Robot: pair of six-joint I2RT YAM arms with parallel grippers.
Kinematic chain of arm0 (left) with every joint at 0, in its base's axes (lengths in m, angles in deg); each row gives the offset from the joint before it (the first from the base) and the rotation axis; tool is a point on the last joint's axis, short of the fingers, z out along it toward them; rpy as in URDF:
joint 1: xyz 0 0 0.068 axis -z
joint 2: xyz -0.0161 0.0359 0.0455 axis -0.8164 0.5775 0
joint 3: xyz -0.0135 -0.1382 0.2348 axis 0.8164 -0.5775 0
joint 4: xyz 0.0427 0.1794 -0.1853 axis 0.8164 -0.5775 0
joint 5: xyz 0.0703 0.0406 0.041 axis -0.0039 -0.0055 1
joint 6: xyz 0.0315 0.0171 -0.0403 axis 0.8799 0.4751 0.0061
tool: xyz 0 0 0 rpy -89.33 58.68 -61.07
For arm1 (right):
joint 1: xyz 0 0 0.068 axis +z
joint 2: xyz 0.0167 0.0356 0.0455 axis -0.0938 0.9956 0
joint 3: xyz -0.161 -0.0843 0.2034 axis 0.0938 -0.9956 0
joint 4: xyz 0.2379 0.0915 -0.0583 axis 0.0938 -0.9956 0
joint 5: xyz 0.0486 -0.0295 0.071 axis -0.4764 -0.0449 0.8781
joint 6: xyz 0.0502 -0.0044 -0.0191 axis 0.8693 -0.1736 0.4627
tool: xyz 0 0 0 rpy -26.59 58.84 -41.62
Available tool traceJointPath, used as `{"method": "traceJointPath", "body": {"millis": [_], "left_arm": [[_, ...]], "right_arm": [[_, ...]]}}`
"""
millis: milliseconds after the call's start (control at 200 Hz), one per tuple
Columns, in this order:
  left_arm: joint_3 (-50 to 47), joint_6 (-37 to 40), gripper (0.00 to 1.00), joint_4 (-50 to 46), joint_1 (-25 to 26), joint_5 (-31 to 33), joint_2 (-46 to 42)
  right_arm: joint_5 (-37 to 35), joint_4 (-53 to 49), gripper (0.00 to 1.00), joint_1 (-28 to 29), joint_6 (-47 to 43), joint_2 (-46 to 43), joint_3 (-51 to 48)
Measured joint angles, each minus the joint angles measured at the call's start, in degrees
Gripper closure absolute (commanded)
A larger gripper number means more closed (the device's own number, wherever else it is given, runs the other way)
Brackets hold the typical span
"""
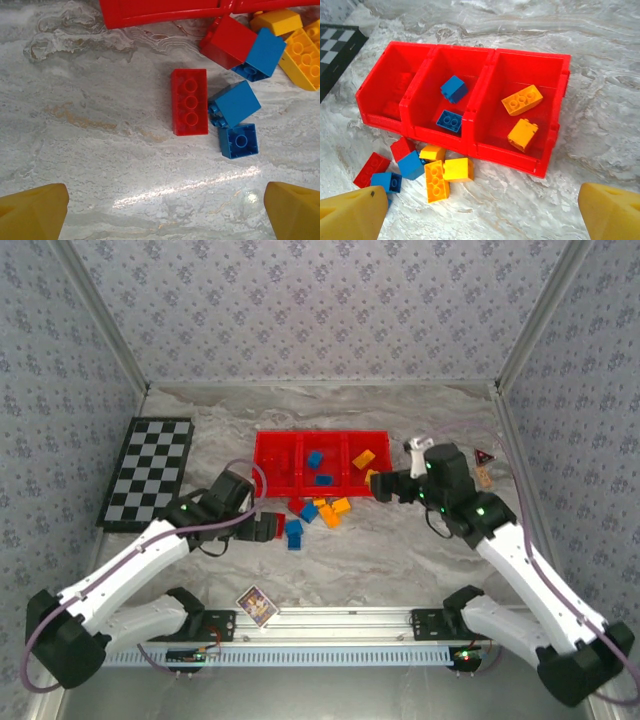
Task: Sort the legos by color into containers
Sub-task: Pick up the lego from the center of the table.
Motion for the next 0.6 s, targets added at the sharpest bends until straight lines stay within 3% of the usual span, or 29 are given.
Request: {"method": "traceJointPath", "body": {"millis": [220, 600], "left_arm": [[-1.62, -3.5, 0.0, 3.58, 0.42, 0.26, 5.51], [-0.44, -6.58, 0.0, 9.07, 1.14, 1.46, 17.03]], "right_arm": [[1.03, 0.09, 0.0, -2.93, 0.9, -10.43, -10.01], [-1.88, -7.06, 0.0, -2.97, 2.82, -13.86, -9.81]]}}
